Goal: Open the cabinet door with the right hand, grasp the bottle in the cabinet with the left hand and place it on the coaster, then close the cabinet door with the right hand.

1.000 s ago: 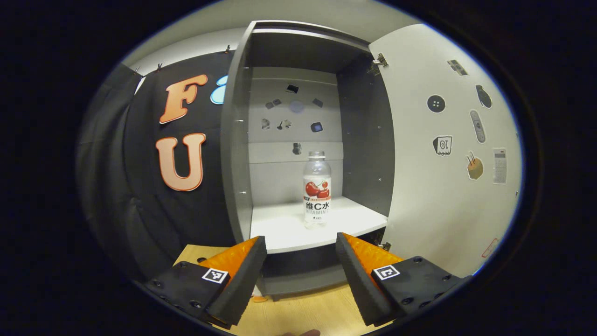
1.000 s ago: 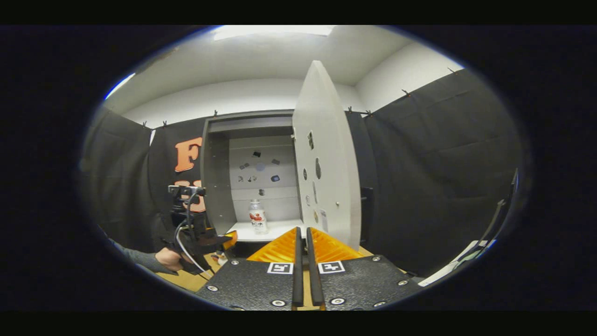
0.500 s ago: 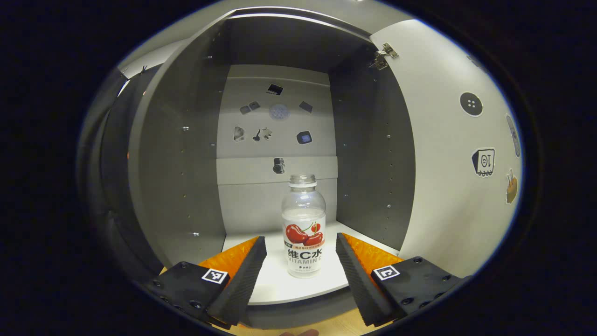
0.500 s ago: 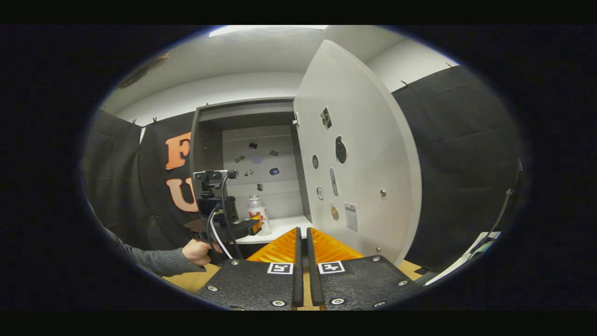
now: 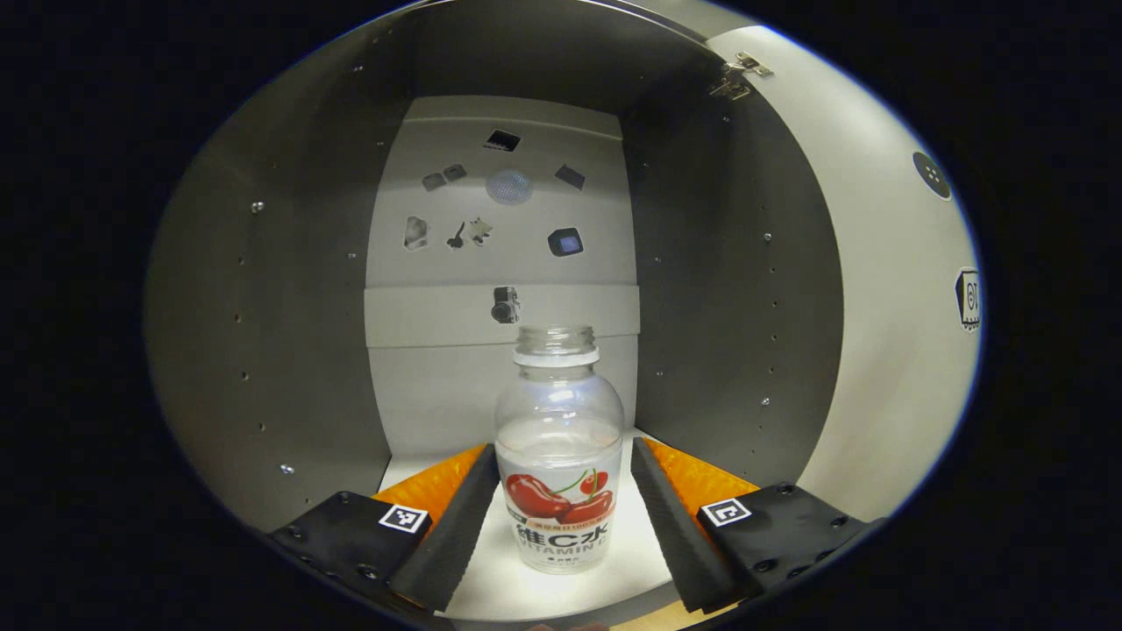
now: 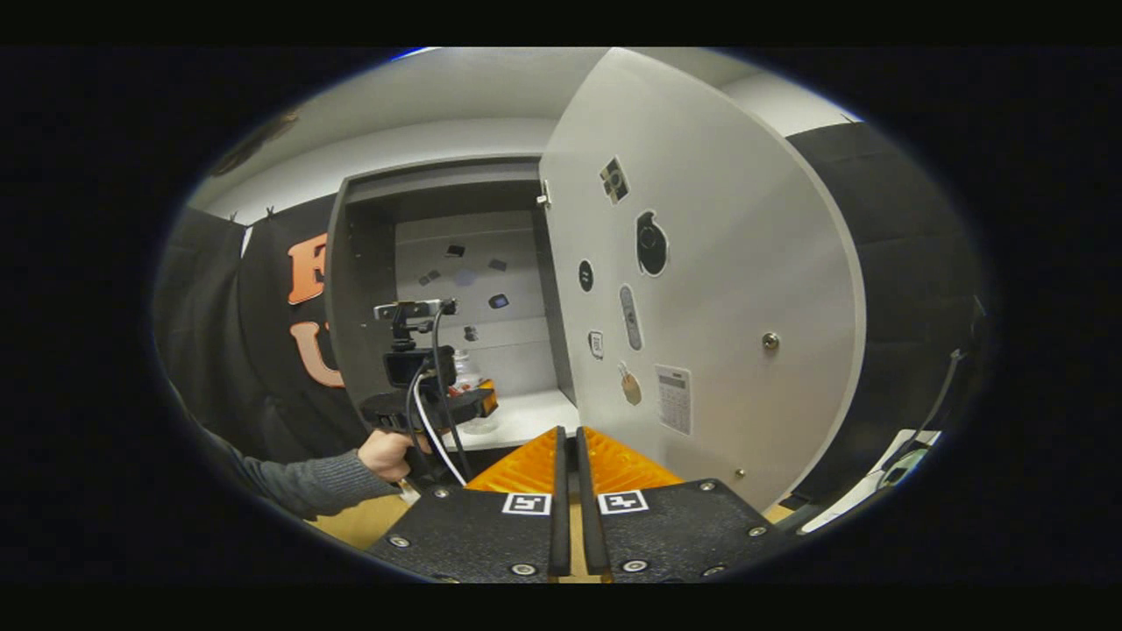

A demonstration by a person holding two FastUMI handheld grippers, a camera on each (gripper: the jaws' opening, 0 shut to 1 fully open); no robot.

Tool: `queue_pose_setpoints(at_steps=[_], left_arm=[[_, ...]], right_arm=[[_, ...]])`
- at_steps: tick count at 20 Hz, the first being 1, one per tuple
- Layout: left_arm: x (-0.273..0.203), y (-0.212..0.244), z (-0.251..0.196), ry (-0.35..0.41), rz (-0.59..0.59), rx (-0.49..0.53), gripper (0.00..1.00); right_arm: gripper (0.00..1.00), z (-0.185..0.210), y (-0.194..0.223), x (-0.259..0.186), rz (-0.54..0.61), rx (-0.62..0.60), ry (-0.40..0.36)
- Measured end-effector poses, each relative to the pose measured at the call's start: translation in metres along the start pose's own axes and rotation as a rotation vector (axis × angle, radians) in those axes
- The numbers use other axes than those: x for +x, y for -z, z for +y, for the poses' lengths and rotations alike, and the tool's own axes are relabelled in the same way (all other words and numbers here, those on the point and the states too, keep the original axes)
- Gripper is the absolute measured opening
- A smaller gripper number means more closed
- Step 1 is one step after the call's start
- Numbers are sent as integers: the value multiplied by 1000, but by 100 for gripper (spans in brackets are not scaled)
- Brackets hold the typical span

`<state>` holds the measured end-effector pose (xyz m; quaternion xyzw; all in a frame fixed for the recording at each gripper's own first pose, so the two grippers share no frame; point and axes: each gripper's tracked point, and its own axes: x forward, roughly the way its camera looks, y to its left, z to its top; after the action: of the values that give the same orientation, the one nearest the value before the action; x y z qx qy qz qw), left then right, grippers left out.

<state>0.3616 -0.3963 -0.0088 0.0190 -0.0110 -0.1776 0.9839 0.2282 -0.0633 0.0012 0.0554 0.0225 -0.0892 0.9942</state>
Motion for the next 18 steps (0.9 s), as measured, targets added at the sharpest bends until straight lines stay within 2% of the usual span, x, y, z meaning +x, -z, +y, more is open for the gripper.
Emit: queue_pose_setpoints(at_steps=[1, 3, 4, 5, 8, 13, 18], left_arm=[[2, -1, 3, -13, -4, 7, 96], [0, -2, 3, -23, -6, 3, 86], [-3, -3, 4, -30, -11, 2, 86], [-6, -9, 6, -37, -24, 4, 85], [-31, -24, 10, -61, -65, 23, 85], [-98, -32, 8, -85, -96, 51, 85], [-177, -7, 10, -119, -83, 67, 86]], right_arm=[[5, -1, 0, 1, 1, 1, 2], [5, -5, 1, 0, 6, -2, 7], [0, -6, 1, 0, 6, 1, 7], [5, -6, 0, -3, 1, 6, 0], [5, -7, 0, -9, 3, 12, -15], [5, -10, 6, -36, 18, 3, -60], [5, -12, 20, -71, 51, 16, -106]])
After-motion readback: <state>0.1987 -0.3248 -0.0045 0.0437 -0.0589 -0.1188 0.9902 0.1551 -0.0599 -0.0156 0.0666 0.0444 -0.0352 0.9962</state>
